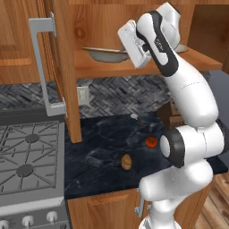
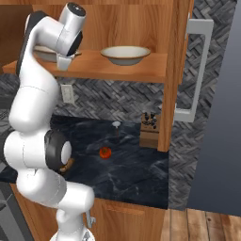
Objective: Pick both bowls and place them on the counter. Then place the tomato in one bowl and place the potato in the other bowl.
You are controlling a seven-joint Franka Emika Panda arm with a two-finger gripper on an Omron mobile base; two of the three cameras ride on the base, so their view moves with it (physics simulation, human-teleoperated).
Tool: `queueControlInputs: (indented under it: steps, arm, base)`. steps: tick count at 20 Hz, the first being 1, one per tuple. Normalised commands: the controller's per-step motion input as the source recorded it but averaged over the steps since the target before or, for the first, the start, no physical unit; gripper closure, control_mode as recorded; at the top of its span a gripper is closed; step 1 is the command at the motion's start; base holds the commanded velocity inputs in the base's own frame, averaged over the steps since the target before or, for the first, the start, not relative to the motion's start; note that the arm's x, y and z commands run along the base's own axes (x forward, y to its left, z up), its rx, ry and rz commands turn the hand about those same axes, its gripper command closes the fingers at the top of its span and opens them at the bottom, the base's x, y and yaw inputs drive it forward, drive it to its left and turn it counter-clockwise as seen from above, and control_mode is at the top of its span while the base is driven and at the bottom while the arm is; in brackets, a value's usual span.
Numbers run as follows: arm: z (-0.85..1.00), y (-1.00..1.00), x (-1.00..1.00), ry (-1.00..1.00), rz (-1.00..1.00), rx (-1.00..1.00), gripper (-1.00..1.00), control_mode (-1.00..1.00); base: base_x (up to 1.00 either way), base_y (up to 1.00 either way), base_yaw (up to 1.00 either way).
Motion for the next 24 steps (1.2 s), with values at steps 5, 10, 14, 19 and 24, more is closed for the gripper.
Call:
queueControlInputs:
  steps: [5,10,14,19,24]
  arm:
    - [0.00,-0.17,-0.74,-0.13,0.05,0.01,1.00,-1.00]
    - [0.01,-0.16,-0.76,-0.16,0.06,0.03,1.00,-1.00]
    - [0.03,-0.08,-0.77,-0.16,0.04,0.03,1.00,-1.00]
    - [0.01,-0.04,-0.75,-0.13,0.03,0.02,1.00,-1.00]
    - [0.00,0.00,-0.71,-0.08,0.01,0.02,1.00,-1.00]
  base:
    - [0.00,0.00,0.00]
    - [0.00,0.00,0.00]
    - [0.00,0.00,0.00]
    - [0.00,0.00,0.00]
    - [0.00,0.00,0.00]
